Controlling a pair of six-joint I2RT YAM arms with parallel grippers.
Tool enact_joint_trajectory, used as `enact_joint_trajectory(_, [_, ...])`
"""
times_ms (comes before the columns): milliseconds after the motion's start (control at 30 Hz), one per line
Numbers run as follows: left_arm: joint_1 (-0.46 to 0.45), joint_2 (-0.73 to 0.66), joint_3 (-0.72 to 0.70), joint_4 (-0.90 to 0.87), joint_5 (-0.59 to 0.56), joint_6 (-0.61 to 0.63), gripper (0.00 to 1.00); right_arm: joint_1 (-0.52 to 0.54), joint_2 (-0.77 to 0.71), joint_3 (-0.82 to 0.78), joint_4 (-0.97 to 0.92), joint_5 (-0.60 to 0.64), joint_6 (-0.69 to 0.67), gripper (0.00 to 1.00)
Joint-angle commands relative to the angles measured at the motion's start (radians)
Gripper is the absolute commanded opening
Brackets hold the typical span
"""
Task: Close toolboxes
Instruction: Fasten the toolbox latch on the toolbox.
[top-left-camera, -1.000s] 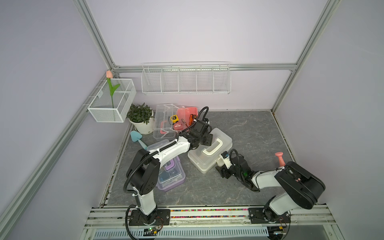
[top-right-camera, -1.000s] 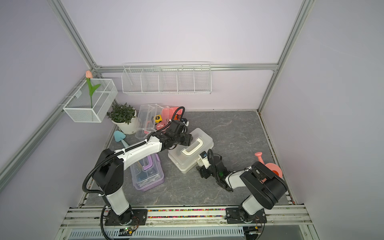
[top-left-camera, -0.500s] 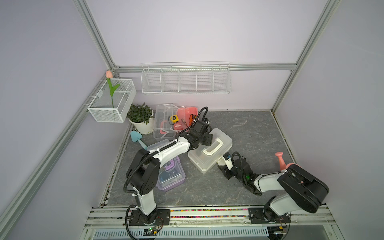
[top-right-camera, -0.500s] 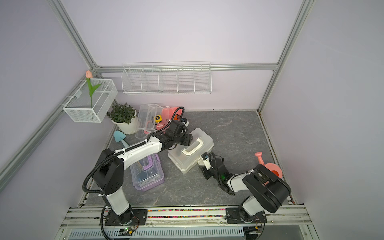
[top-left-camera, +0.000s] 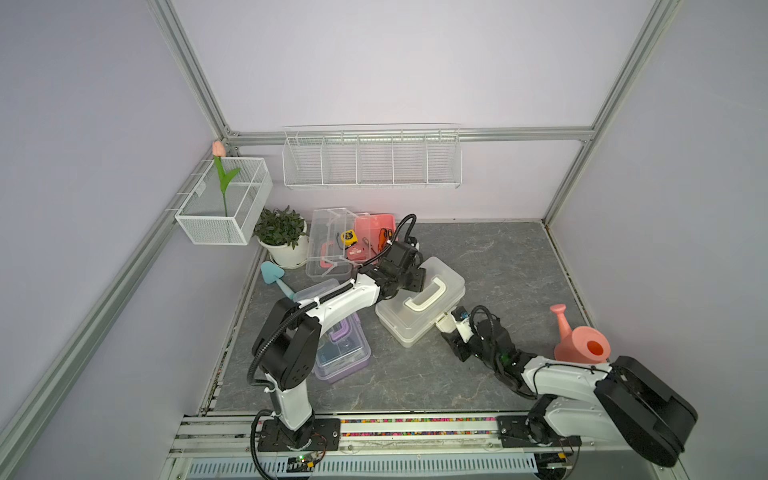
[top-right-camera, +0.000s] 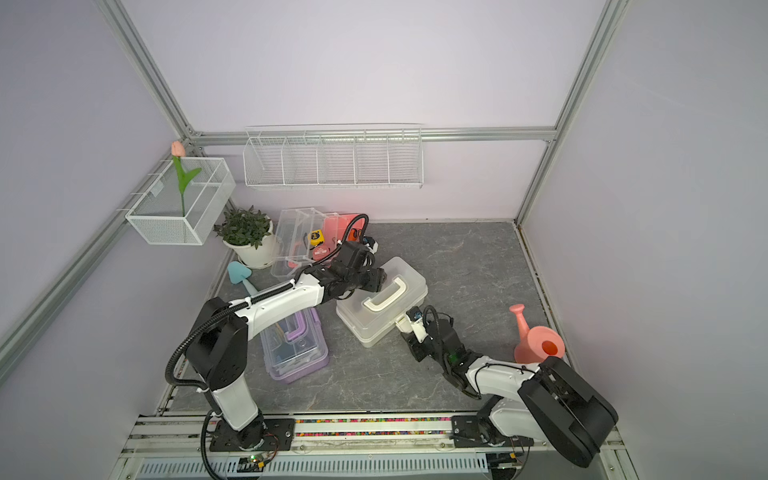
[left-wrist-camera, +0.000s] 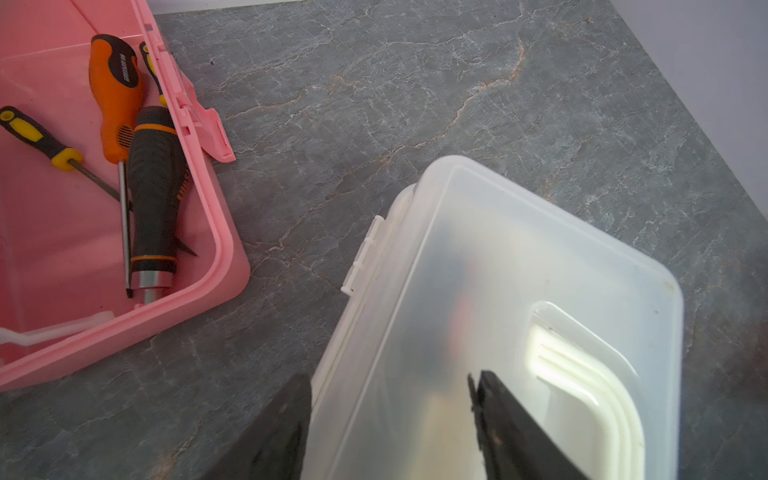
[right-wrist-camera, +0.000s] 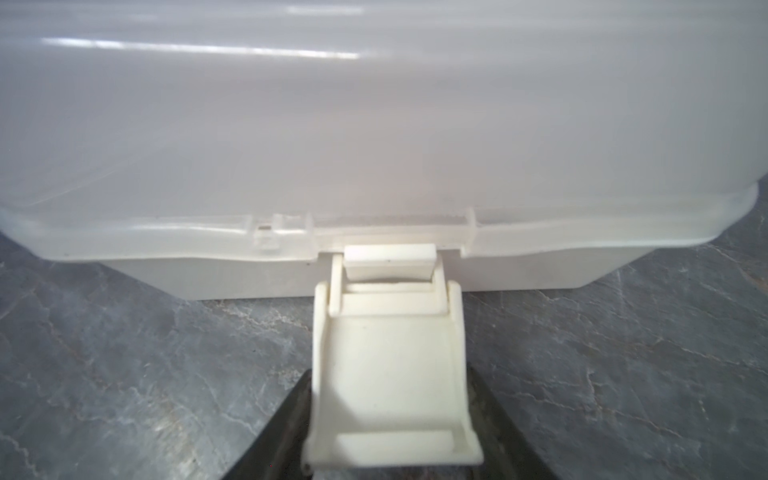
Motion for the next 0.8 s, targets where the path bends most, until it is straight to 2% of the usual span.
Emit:
enact_joint_trajectory(0, [-0.008, 0.043, -0.04, -0.086, 0.03, -0.002, 0.64, 0.003, -0.039, -0.003, 0.072, 0.015, 0.021, 0.47])
enact_joint_trajectory(500, [-0.008, 0.06, -0.06, -0.09, 0.032, -0.002, 0.64, 0.002, -0.126, 0.023, 0.018, 0.02, 0.009, 0.5])
enact_joint_trajectory(767, [-0.008, 0.061, -0.056, -0.093, 0.04, -0.004, 0.64, 0.002, -0.118, 0.033, 0.037, 0.02, 0.006, 0.53])
